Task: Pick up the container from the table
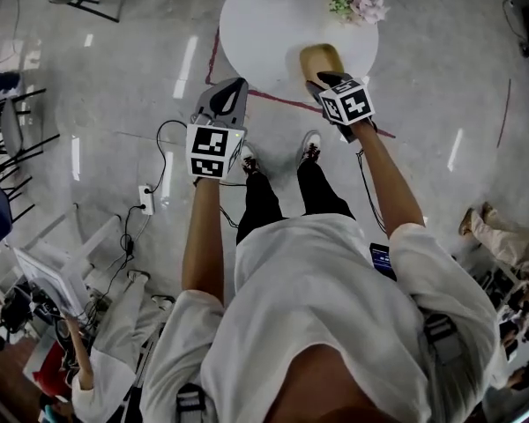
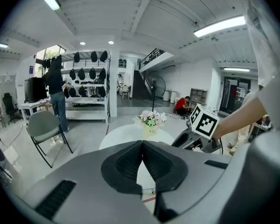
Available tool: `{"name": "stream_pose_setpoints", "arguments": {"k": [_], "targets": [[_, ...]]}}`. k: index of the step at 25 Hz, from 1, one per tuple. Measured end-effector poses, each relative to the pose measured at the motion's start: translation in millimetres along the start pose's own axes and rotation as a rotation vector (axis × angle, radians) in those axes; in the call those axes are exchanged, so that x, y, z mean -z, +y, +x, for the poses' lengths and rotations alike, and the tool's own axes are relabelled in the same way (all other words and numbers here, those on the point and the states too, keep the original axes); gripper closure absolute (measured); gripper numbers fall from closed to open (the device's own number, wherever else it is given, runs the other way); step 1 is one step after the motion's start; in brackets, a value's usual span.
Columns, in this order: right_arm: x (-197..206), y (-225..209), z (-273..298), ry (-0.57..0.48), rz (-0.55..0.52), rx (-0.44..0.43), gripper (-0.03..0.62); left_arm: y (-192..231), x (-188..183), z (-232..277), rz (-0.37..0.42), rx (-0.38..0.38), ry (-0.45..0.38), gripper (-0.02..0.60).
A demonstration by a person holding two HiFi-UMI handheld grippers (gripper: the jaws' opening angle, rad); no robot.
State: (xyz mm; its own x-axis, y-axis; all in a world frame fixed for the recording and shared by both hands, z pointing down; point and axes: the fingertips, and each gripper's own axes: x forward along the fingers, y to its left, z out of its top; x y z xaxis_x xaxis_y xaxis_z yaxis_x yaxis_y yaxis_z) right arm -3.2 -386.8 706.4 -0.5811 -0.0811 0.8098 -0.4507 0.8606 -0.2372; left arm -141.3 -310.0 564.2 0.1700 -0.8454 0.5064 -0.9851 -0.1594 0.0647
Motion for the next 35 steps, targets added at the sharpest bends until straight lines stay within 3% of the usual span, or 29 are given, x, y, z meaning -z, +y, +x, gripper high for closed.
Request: {"name": "stream_pose_setpoints", "arguments": {"k": [7, 16, 25, 35], "targets": [[17, -13, 54, 0.107, 0.034, 0.036, 0.424, 20, 34, 25, -0.042, 0.015, 0.057, 0.568], [24, -27, 87, 0.242, -0.03, 0.061, 0.431, 26, 59, 43, -0.05, 0.049, 0.106, 0.568], [30, -38, 87, 0.313, -0.139, 0.149, 0.558, 33, 70, 32, -0.074, 0.036, 0.121, 0.568], [-4, -26, 39, 0.199, -0.235, 0.16, 0.577, 26, 36, 11, -0.017, 0.022, 0.065, 0.568]]}}
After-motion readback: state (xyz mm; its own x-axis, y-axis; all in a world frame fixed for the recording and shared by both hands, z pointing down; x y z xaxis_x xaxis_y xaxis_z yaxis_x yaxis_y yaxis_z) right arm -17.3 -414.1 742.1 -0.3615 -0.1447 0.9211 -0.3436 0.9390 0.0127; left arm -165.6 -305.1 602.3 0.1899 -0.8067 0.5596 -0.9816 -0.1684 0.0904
